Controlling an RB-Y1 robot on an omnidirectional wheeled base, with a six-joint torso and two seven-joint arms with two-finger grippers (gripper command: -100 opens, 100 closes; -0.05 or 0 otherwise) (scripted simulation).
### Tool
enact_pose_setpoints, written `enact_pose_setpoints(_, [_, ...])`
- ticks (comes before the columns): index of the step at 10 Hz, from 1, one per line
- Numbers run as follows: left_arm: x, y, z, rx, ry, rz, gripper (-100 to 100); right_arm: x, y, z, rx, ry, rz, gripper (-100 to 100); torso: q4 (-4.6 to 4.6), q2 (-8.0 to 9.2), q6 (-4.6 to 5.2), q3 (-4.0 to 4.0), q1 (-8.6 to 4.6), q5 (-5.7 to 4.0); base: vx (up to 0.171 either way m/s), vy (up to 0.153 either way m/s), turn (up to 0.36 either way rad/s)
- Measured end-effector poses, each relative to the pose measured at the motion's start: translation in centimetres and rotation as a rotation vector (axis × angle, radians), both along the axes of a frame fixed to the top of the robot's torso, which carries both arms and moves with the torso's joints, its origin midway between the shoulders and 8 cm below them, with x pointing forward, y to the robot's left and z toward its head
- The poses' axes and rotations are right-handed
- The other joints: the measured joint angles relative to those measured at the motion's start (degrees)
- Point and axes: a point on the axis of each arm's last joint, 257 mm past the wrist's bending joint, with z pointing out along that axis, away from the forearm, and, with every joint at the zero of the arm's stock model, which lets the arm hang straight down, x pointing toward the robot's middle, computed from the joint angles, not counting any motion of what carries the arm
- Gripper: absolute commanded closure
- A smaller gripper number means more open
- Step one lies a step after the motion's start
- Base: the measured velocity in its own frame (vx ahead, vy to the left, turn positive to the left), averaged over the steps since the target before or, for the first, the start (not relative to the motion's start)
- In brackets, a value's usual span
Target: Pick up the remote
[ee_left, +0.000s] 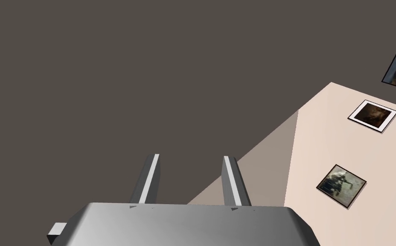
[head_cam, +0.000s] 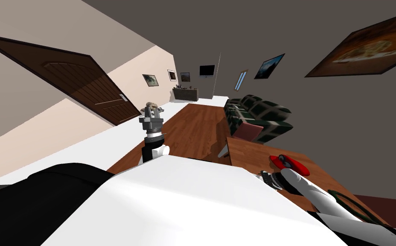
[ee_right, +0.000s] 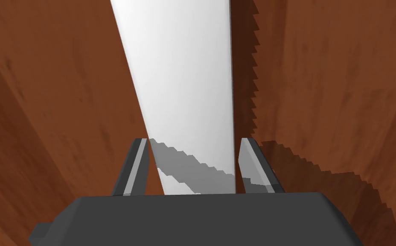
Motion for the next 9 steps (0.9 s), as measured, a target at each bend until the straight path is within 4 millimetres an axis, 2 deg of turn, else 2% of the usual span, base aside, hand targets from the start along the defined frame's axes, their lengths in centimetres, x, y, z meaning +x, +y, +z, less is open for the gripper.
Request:
enact_pose_setpoints(3, [0.0, 0.0, 0.0, 0.000, 0.000, 0.000, 0, 0.0, 0.0, 0.0, 0.000, 0.000, 0.002, 100, 0.00, 0.00, 0.03, 0.00, 0.01, 0.00, 0.000, 0.000, 0.000])
enact_pose_setpoints(4, [0.0, 0.0, 0.0, 0.000, 0.000, 0.000, 0, 0.0, 0.0, 0.0, 0.000, 0.000, 0.001, 0, 0.00, 0.00, 0.02, 0.00, 0.01, 0.00, 0.000, 0.000, 0.000])
enact_pose_setpoints(5, [0.0, 0.0, 0.0, 0.000, 0.000, 0.000, 0, 0.0, 0.0, 0.0, 0.000, 0.000, 0.001, 100, 0.00, 0.00, 0.02, 0.00, 0.01, 0.00, 0.007, 0.014, -0.035])
enact_pose_setpoints(8, [0.0, 0.0, 0.0, 0.000, 0.000, 0.000, 0, 0.4, -0.7, 1.3, 0.003, 0.010, 0.006, 100, -0.03, -0.05, 0.04, -0.04, 0.11, 0.05, 0.008, 0.018, -0.024])
enact_pose_setpoints(9, [0.0, 0.0, 0.0, 0.000, 0.000, 0.000, 0, 0.3, -0.7, 1.3, 0.004, 0.012, 0.005, 0, -0.02, -0.03, 0.03, -0.03, 0.08, 0.03, 0.000, 0.000, 0.000])
